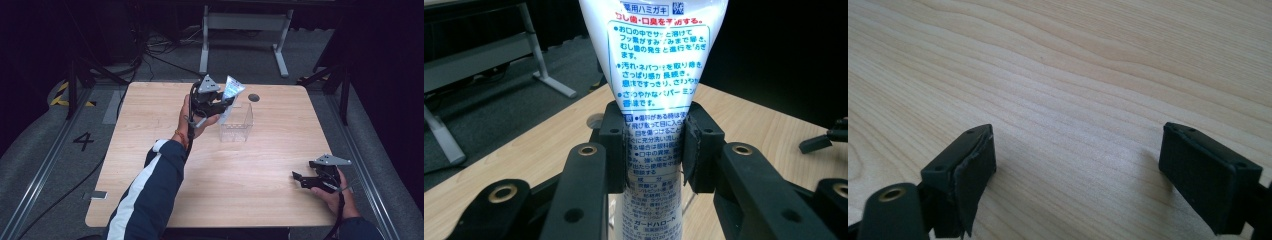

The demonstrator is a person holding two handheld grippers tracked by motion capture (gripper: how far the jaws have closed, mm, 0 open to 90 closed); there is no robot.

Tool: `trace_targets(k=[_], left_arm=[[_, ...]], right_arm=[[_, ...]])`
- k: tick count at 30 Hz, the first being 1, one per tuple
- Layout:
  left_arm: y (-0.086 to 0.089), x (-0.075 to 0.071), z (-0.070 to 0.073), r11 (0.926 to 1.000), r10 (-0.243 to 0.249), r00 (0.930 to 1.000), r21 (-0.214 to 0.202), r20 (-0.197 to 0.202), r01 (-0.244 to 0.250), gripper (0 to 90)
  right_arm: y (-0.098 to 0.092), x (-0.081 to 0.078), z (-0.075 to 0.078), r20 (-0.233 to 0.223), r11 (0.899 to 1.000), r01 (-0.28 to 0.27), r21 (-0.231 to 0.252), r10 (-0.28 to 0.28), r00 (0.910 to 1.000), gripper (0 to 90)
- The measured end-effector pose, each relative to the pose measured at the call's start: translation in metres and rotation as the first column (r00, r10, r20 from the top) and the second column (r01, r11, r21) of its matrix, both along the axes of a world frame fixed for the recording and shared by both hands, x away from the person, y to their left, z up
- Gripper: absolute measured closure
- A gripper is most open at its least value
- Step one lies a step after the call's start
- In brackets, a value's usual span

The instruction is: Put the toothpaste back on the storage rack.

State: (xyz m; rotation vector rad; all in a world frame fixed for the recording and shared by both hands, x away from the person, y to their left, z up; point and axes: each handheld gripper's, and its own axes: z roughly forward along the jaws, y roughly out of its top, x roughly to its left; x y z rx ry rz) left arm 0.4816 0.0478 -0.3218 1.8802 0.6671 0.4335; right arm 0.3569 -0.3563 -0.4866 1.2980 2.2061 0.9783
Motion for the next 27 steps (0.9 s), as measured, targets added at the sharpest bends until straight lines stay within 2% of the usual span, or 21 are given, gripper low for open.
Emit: trace_targets(k=[2, 10, 14, 17, 21, 27], left_arm=[[-0.003, 0.004, 0.000, 0.9999, -0.010, 0.9999, -0.008, 0.013, 0.010, 68.1], [-0.014, 0.018, -0.005, 0.9999, -0.009, 0.9999, -0.012, 0.004, 0.009, 67.9], [-0.018, 0.028, -0.013, 1.0000, -0.005, 1.0000, -0.002, -0.004, 0.005, 67.9], [-0.019, 0.030, -0.016, 1.0000, 0.003, 0.9999, -0.004, -0.012, -0.003, 67.8], [-0.023, 0.037, -0.024, 0.9996, 0.002, 0.9999, -0.027, -0.016, -0.003, 67.7], [-0.026, 0.042, -0.031, 0.9999, 0.006, 0.9999, -0.012, -0.011, -0.006, 67.6]], right_arm=[[0.000, 0.000, 0.000, 0.000, 1.000, 0.001, 0.001, -0.001, 1.0000, 15.5], [0.000, 0.000, 0.000, 0.002, 1.000, -0.003, -0.002, 0.003, 1.0000, 15.4], [0.000, 0.000, 0.000, 0.002, 1.000, -0.003, -0.002, 0.003, 1.0000, 15.5], [0.000, 0.000, 0.000, 0.003, 1.000, -0.004, -0.002, 0.004, 1.0000, 15.4], [0.000, 0.000, 0.000, 0.002, 1.000, -0.006, -0.002, 0.006, 1.0000, 15.4], [0.000, 0.000, 0.000, 0.002, 1.000, -0.006, -0.002, 0.006, 1.0000, 15.4]])
